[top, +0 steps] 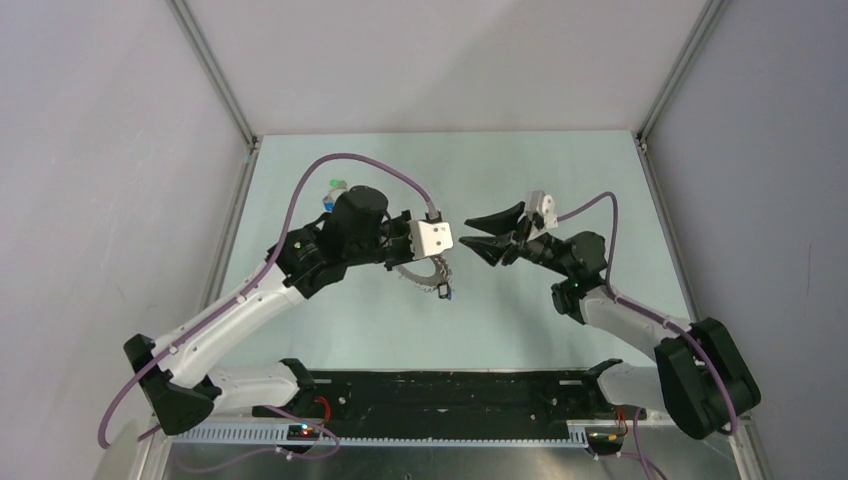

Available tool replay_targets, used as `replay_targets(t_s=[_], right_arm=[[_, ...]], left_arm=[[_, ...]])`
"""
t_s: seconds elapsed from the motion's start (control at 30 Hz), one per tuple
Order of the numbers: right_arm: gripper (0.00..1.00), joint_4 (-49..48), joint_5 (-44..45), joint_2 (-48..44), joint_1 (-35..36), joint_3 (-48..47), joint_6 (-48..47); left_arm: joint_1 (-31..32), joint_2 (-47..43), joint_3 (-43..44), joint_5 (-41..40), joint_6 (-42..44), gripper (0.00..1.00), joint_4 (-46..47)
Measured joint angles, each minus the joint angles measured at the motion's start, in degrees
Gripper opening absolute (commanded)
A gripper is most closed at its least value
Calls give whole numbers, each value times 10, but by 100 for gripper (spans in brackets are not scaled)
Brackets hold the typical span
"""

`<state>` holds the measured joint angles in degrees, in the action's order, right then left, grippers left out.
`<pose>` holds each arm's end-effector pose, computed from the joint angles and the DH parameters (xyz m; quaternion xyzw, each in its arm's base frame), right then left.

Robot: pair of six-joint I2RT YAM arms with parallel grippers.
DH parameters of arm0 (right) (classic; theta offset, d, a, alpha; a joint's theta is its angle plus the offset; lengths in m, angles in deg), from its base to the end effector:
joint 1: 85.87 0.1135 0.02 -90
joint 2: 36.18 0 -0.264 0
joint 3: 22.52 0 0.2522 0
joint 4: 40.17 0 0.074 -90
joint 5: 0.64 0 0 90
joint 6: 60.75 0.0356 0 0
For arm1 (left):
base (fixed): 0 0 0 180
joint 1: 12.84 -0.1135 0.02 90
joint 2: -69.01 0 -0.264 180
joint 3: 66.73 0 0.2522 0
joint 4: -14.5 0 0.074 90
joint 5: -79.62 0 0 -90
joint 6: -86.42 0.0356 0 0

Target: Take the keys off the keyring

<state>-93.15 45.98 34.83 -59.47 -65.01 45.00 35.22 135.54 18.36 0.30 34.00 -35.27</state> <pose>0.2100 0.1315 0.2841 -0.3561 0.4719 0.4676 0.6571 0.1603 -0.1883 0.3795 0.6231 0.6052 -0.1254 0.4792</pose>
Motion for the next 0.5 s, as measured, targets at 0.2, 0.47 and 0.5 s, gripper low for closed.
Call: replay_targets(t_s=[0.2,0.47,0.5], right_arm=[[45,150,0,-45,47,-24,-166],[39,246,10,-30,92,-85,-292],[39,254,15,-26,98,-89,-305]], left_arm=[[0,-9,-7,3,0,0,-1],[0,-21,-21,15,2,0,0],[0,-22,-22,16,4,0,0]])
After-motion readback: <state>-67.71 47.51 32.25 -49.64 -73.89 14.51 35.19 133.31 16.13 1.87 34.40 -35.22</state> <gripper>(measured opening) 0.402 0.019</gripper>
